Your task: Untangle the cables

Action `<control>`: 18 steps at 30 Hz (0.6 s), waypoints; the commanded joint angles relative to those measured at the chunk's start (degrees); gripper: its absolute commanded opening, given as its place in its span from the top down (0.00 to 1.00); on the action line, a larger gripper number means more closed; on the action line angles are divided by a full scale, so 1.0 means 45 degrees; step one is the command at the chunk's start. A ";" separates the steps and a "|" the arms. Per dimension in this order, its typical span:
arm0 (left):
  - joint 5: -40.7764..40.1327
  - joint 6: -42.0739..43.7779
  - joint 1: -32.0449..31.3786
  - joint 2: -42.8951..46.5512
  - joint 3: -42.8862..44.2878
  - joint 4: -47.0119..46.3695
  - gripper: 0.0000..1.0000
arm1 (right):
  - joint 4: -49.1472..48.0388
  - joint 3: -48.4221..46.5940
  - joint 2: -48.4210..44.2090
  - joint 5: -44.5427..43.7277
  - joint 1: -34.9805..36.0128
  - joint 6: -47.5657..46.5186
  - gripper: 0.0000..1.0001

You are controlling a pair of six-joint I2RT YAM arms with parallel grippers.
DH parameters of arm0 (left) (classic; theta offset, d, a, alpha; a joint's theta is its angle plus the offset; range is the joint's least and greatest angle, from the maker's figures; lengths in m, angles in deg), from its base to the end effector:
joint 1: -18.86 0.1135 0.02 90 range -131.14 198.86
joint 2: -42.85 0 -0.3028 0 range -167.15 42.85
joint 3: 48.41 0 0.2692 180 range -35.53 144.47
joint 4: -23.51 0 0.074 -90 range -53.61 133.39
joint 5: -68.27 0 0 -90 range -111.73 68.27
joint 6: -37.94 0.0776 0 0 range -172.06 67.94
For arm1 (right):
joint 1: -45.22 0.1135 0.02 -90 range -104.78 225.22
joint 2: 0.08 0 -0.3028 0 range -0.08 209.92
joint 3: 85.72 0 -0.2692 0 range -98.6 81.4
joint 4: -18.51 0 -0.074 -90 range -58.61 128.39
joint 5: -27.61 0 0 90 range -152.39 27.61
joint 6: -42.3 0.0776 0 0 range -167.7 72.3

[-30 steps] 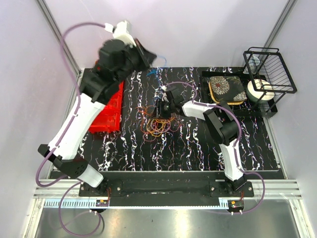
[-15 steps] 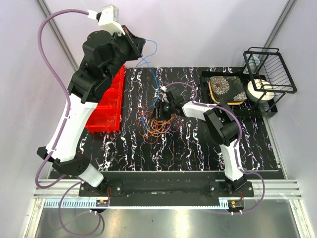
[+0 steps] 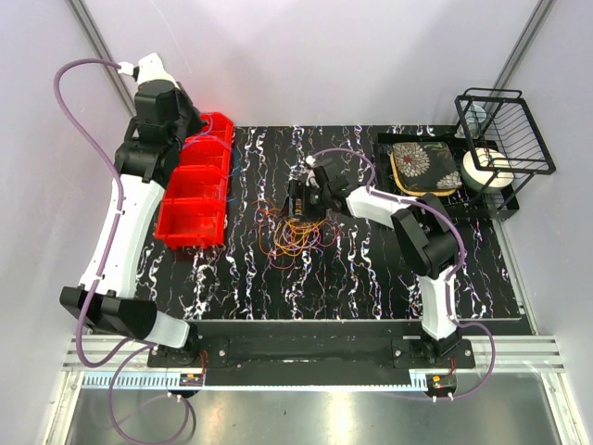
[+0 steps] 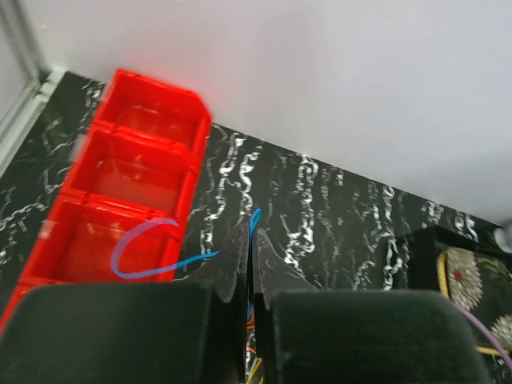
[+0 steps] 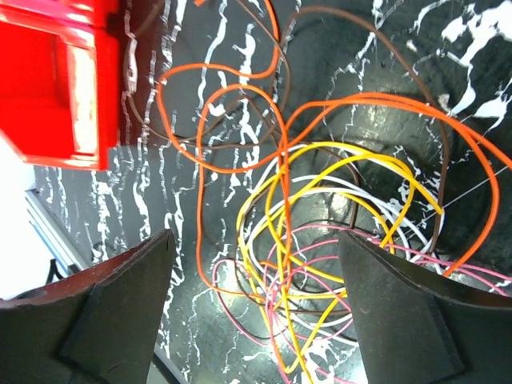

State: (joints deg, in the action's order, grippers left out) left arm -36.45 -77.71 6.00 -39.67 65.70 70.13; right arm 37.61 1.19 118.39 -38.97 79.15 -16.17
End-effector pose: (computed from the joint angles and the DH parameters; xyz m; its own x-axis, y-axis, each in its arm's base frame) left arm 0.3494 -0.0595 0.5161 -0.2175 -0.3798 -0.8991 -0.1311 0.9242 -0.3587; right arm 0.4069 0.3109 0.1626 -0.8864 -0.0180 -0.4625 -0.3331 0.7186 0.6105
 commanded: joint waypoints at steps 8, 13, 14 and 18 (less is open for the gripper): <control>0.0343 0.0250 0.1939 -0.0119 -0.0932 -0.1832 1.00 | 0.0025 0.0128 -0.0859 0.0186 -0.0451 0.0103 0.10; 0.0672 -0.0022 0.2700 -0.0216 -0.0954 -0.2145 1.00 | 0.0005 0.0108 -0.0781 0.0284 -0.0470 0.0162 0.10; 0.0886 -0.0042 0.2760 -0.0313 -0.0798 -0.2126 1.00 | 0.0005 0.0108 -0.0762 0.0303 -0.0470 0.0181 0.10; 0.1414 -0.0159 0.2839 -0.0529 0.0119 -0.2223 1.00 | 0.0005 0.0069 -0.0722 0.0342 -0.0509 0.0181 0.10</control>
State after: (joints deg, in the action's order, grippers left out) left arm -33.90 -77.63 18.50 -41.39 61.11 64.80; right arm 37.80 1.61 117.26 -38.73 77.12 -15.74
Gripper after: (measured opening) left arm 0.009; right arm 0.895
